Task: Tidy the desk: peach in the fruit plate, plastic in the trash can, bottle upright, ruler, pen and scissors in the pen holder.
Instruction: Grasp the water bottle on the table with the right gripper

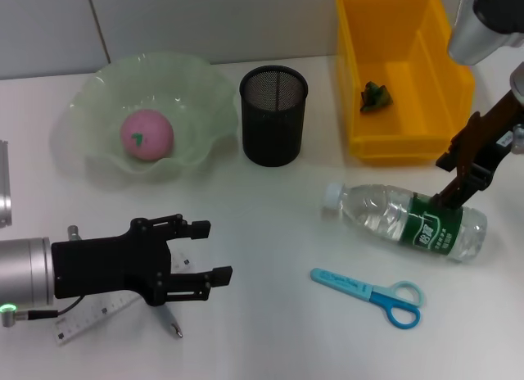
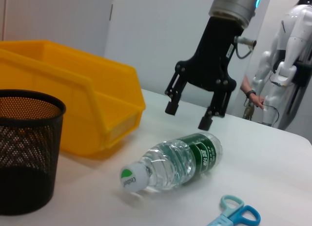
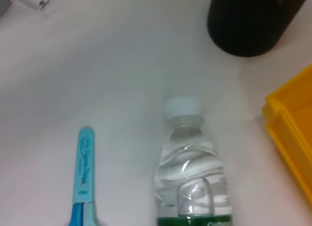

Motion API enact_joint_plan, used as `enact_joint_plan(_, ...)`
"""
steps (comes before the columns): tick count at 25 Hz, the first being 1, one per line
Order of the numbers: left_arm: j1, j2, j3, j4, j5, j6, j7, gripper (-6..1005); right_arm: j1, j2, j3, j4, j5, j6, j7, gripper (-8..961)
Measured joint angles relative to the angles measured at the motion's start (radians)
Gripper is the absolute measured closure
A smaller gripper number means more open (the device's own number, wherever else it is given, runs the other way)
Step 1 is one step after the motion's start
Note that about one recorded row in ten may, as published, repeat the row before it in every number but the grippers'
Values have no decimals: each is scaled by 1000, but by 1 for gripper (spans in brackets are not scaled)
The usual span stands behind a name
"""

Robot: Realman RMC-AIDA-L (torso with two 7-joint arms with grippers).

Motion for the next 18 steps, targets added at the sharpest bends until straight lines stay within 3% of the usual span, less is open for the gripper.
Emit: enact_joint_plan(18, -3, 1, -5, 3, 0, 0, -2, 190, 2, 41, -49, 129, -21, 110, -36, 210)
